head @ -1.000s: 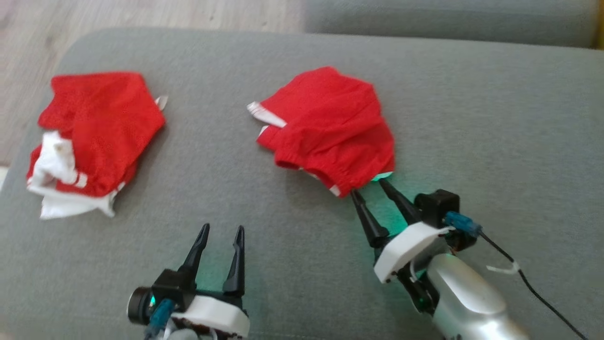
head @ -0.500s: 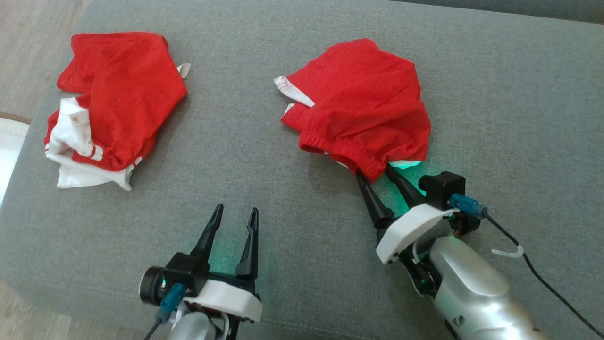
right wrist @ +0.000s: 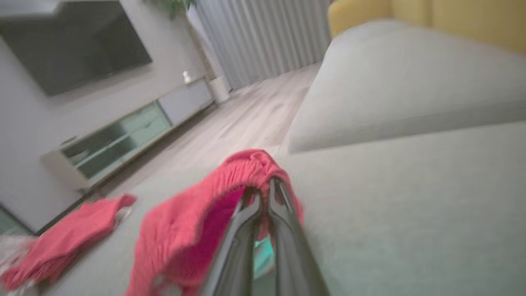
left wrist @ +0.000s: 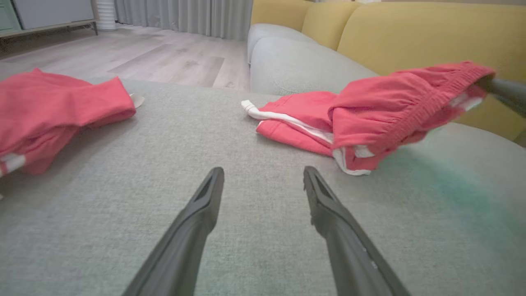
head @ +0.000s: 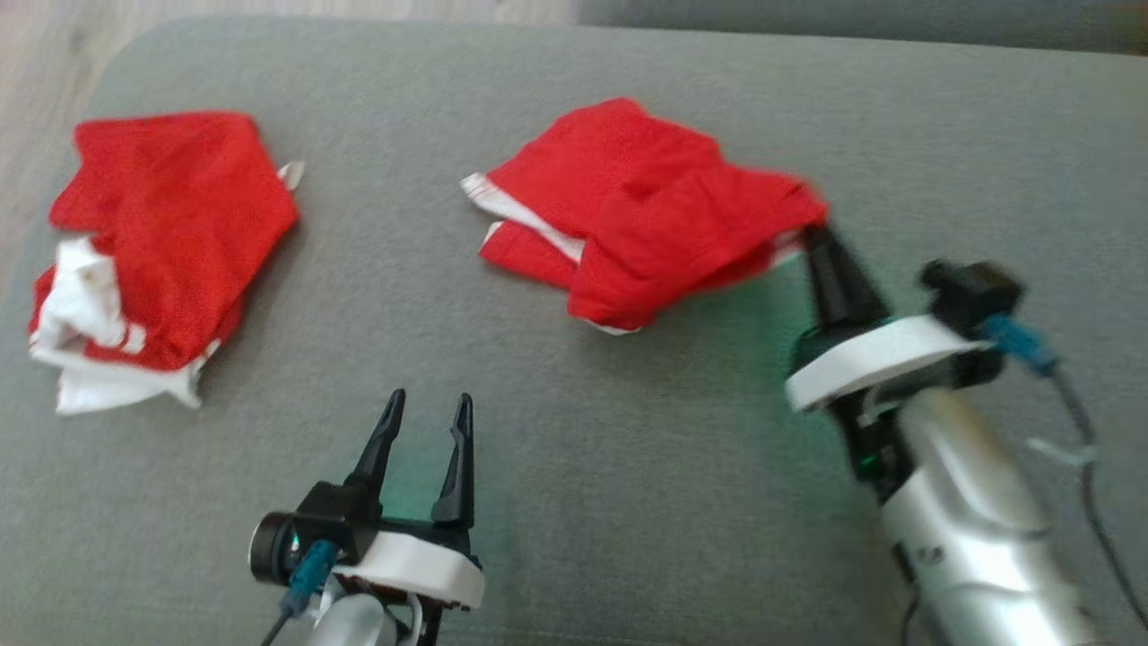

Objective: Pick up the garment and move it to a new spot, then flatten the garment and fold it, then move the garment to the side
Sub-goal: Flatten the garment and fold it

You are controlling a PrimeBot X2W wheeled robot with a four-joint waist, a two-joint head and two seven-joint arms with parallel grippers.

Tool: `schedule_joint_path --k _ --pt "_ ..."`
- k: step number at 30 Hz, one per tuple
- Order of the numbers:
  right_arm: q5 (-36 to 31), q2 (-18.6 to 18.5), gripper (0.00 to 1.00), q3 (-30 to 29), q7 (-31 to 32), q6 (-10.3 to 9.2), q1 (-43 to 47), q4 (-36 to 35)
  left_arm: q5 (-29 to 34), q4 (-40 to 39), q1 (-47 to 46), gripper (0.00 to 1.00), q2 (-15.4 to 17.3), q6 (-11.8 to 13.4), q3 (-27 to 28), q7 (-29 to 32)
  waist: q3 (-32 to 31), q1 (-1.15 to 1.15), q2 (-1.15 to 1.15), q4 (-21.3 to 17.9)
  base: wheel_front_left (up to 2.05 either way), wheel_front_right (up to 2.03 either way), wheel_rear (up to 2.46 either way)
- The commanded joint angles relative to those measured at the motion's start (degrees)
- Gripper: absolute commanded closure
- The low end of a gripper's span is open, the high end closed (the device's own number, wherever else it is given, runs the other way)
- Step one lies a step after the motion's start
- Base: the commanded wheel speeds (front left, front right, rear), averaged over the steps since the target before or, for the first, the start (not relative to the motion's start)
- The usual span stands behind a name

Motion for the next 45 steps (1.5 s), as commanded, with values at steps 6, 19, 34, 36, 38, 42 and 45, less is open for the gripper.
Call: schedule_joint_path --k 6,19,34,36,38,42,45 --pt "-2.3 -4.4 1.00 -9.8 -0.4 0.23 -3.7 -7.6 0.0 -2.0 -0.5 0.00 0.2 -1.0 2.7 -0.3 -5.4 0.00 0.00 -7.8 0.00 0.00 0.00" --pt "-8.7 -6.1 1.00 -10.0 -0.4 0.23 -8.6 -9.5 -1.3 -0.3 1.5 0.00 0.2 -1.9 1.6 -0.3 -9.0 0.00 0.00 -8.6 0.00 0.00 0.00" --pt "4.4 0.9 0.00 17.8 -0.4 0.23 -0.3 -1.8 -1.6 2.1 1.1 0.00 0.2 -2.3 -1.2 -0.3 -7.8 0.00 0.00 -0.9 0.00 0.00 0.00" --pt "4.4 0.9 0.00 18.4 -0.4 0.23 -0.5 -1.8 -1.5 2.2 1.0 0.00 0.2 -1.9 -0.9 -0.3 -7.9 0.00 0.00 -1.6 0.00 0.00 0.00" --pt "3.7 0.9 0.00 17.5 -0.4 0.23 -0.3 -1.4 -1.8 2.1 0.9 0.00 0.2 -1.7 -0.5 -0.3 -8.1 0.00 0.00 -2.9 0.00 0.00 0.00" --pt "1.8 0.8 0.00 14.6 -0.4 0.23 1.2 -0.1 -2.4 1.7 0.6 0.00 0.2 -1.5 0.0 -0.3 -8.2 0.00 0.00 -6.4 0.00 0.00 0.00" --pt "0.9 0.3 0.00 14.1 -0.4 0.23 2.0 1.0 -2.6 1.6 -0.2 0.00 0.2 -1.4 0.1 -0.3 -8.0 0.00 0.00 -8.9 0.00 0.00 0.00"
